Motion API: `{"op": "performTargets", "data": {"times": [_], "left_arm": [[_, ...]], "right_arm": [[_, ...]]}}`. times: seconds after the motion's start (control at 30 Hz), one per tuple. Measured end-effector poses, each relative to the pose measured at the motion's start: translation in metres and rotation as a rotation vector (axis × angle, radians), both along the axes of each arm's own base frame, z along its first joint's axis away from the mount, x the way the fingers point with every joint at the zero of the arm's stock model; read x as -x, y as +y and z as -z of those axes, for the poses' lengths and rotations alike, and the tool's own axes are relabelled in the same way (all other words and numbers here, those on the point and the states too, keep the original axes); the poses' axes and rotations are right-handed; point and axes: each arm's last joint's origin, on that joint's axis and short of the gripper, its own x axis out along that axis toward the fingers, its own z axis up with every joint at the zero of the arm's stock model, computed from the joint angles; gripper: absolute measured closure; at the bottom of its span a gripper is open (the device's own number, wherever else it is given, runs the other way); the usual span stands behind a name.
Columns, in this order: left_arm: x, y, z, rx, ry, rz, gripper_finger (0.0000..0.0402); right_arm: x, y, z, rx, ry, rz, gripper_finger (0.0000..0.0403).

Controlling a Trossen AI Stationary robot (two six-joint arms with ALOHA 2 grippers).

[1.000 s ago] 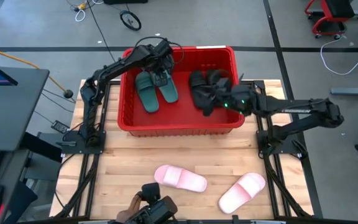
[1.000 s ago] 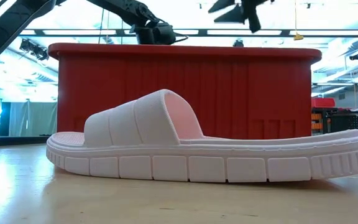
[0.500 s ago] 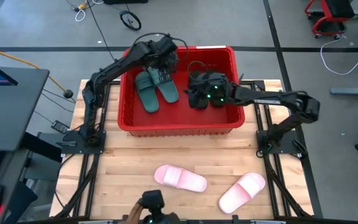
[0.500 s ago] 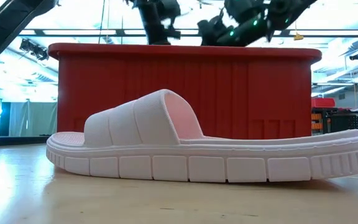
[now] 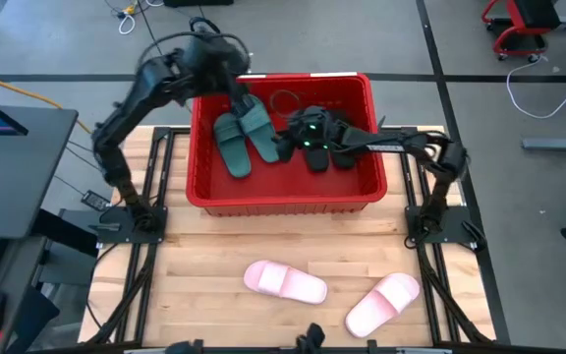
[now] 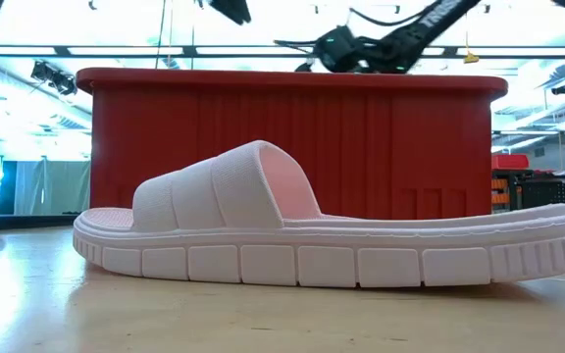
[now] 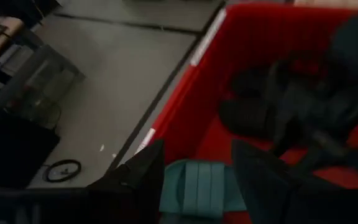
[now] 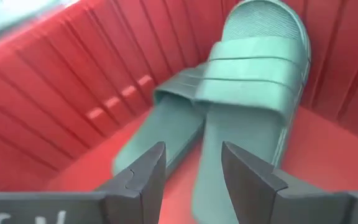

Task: Pick and place slides into bin
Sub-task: Put the green slide into the container

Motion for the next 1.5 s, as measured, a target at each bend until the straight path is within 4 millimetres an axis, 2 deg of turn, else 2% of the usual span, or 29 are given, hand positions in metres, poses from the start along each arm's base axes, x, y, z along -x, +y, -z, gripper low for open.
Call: {"op": "performTargets", "data": {"times": [0.17,0.37,0.63,0.93,1.27,1.4,1.5], "left_arm": [[0.023,-0.013,-0.018,0.013,-0.100,-0.034,0.0220],[0.034,-0.021,-0.023,0.031,-0.110,-0.038,0.0225],[0.034,-0.021,-0.019,0.053,-0.081,-0.039,0.0228],[0.034,-0.022,-0.019,0.054,-0.082,-0.039,0.0224],[0.034,-0.021,-0.019,0.053,-0.081,-0.040,0.0228],[0.034,-0.021,-0.019,0.052,-0.080,-0.040,0.0224],[0.034,-0.021,-0.019,0.052,-0.080,-0.040,0.0225]], "right_arm": [[-0.024,-0.025,0.000,0.011,0.189,0.019,0.0241],[-0.031,-0.051,0.004,-0.008,0.267,0.048,0.0240],[-0.037,-0.057,0.020,0.076,0.321,0.002,0.0240],[-0.045,-0.069,0.031,0.161,0.278,0.080,0.0240],[-0.045,-0.076,0.023,0.237,0.207,0.103,0.0242],[-0.045,-0.077,0.022,0.256,0.206,0.101,0.0269],[-0.045,-0.077,0.022,0.211,0.185,0.095,0.0323]]}}
